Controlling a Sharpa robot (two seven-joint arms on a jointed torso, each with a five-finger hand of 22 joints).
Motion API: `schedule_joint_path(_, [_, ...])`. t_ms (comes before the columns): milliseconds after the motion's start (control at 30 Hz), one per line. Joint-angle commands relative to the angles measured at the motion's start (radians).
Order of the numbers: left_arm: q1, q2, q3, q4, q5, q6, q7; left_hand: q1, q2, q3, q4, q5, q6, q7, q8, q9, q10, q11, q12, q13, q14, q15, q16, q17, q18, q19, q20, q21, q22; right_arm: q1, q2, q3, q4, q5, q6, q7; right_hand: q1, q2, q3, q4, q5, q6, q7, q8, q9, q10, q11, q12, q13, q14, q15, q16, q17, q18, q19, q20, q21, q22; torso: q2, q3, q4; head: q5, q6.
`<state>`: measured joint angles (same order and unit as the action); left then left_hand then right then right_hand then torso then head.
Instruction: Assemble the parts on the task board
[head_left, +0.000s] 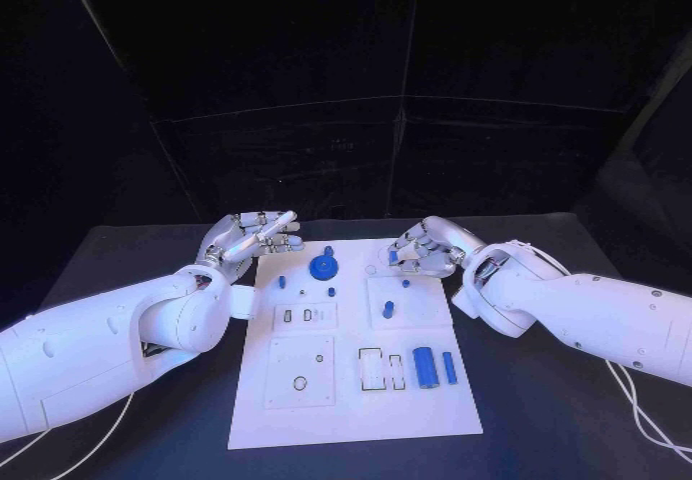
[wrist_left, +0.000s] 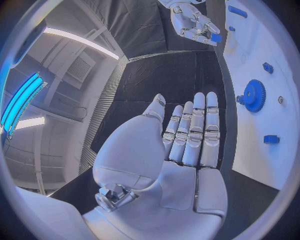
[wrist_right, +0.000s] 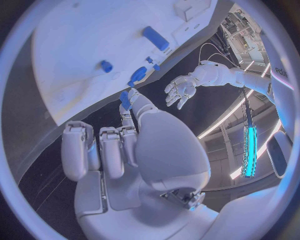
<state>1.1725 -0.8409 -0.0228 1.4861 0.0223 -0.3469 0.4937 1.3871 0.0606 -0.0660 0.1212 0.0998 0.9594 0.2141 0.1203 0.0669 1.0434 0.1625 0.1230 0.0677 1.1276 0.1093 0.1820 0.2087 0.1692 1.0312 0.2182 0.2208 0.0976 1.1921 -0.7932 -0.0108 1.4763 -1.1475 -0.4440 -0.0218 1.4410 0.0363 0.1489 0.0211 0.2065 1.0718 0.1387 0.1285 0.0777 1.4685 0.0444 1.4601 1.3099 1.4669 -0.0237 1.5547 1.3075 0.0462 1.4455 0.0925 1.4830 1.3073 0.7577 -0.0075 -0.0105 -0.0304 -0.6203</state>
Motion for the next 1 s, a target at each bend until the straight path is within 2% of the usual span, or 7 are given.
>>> schedule_joint_path(33, [0.002,0.002,0.001,-0.005,-0.005,0.012,0.006,-0.002,0.011,0.000,-0.007,0.001,0.000,0.004,-0.004,-0.001,0.006,0.000,-0.004,-0.001,0.003,0.003,-0.005,0.001,0.014,0.007,0.002,-0.007,-0.002,0.002,0.034,0.001,0.038,-0.046,-0.035,-0.119,0.009,0.016,0.007,0.001,0.004,0.029,-0.022,0.008,0.011,0.018,-0.008,0.000,0.153,0.096,-0.005,0.003,0.228,-0.006,0.000,-0.007,0.004,0.086,-0.008,-0.0021,0.0028,0.011,-0.006])
schedule_joint_path(233, [0.002,0.008,0.001,-0.018,-0.005,0.012,0.006,-0.002,0.011,0.000,-0.007,0.001,0.000,0.004,-0.004,-0.001,0.007,0.000,-0.004,-0.001,0.003,0.003,-0.005,0.001,0.014,0.007,0.002,-0.007,-0.002,0.002,0.130,-0.002,0.054,-0.142,0.002,-0.159,0.004,0.009,0.010,-0.002,-0.001,0.029,-0.021,0.007,0.011,0.019,-0.008,0.000,0.154,0.096,-0.005,0.002,0.225,-0.005,-0.001,-0.007,0.003,0.084,-0.017,-0.0039,0.0061,0.030,-0.018])
schedule_joint_path(433, [0.002,0.010,0.001,-0.025,-0.005,0.012,0.009,-0.002,0.011,0.000,-0.007,0.001,0.000,0.004,-0.004,-0.001,0.007,0.000,-0.004,-0.001,0.003,0.003,-0.005,0.001,0.014,0.007,0.002,-0.007,-0.002,-0.001,0.204,-0.005,0.028,-0.194,0.068,-0.198,0.001,0.004,0.013,-0.005,-0.003,0.028,-0.021,0.006,0.011,0.018,-0.007,-0.002,0.152,0.095,-0.005,0.001,0.223,-0.005,-0.003,-0.008,0.002,0.082,-0.021,-0.0069,0.0101,0.042,-0.028])
schedule_joint_path(600, [0.002,0.010,0.001,-0.028,-0.004,0.011,0.009,-0.002,0.011,0.000,-0.007,0.001,0.000,0.004,-0.004,-0.001,0.007,0.000,-0.004,-0.001,0.003,0.003,-0.005,0.001,0.014,0.007,0.002,-0.007,-0.002,-0.012,0.247,-0.008,0.013,-0.235,0.100,-0.221,-0.004,0.001,0.014,-0.005,-0.005,0.028,-0.021,0.005,0.011,0.017,-0.007,-0.003,0.152,0.095,-0.005,0.000,0.222,-0.004,-0.004,-0.008,0.001,0.081,-0.019,-0.0051,0.0077,0.056,-0.032])
schedule_joint_path(667, [0.003,0.011,0.001,-0.029,-0.004,0.011,0.009,-0.002,0.011,0.000,-0.007,0.001,0.000,0.004,-0.004,-0.001,0.007,0.000,-0.004,-0.001,0.003,0.003,-0.005,0.001,0.014,0.007,0.002,-0.007,-0.002,-0.018,0.260,-0.012,0.010,-0.250,0.111,-0.230,-0.007,0.000,0.015,-0.005,-0.006,0.029,-0.021,0.005,0.011,0.017,-0.007,-0.003,0.152,0.095,-0.005,0.000,0.222,-0.004,-0.004,-0.008,0.001,0.080,-0.018,-0.0051,0.0075,0.059,-0.033])
schedule_joint_path(800, [0.003,0.012,0.001,-0.030,-0.004,0.011,0.009,-0.002,0.011,0.000,-0.007,0.001,0.000,0.004,-0.004,-0.001,0.007,0.000,-0.004,-0.001,0.003,0.003,-0.005,0.001,0.014,0.007,0.002,-0.007,-0.002,-0.025,0.282,-0.028,0.001,-0.278,0.129,-0.244,-0.010,-0.002,0.015,-0.006,-0.008,0.029,-0.021,0.005,0.011,0.017,-0.007,-0.004,0.151,0.094,-0.005,0.000,0.221,-0.004,-0.004,-0.008,0.001,0.080,-0.018,-0.0050,0.0065,0.062,-0.039])
schedule_joint_path(1000, [0.003,0.014,0.001,-0.031,-0.004,0.011,0.009,-0.002,0.011,0.000,-0.007,0.001,0.000,0.004,-0.004,-0.001,0.007,0.000,-0.004,-0.001,0.003,0.003,-0.005,0.001,0.014,0.007,0.002,-0.007,-0.002,-0.036,0.298,-0.035,-0.008,-0.301,0.149,-0.256,-0.016,-0.006,0.017,-0.005,-0.011,0.028,-0.020,0.004,0.011,0.015,-0.007,-0.006,0.149,0.094,-0.005,-0.001,0.220,-0.004,-0.006,-0.008,-0.001,0.077,-0.018,-0.0046,0.0073,0.065,-0.046])
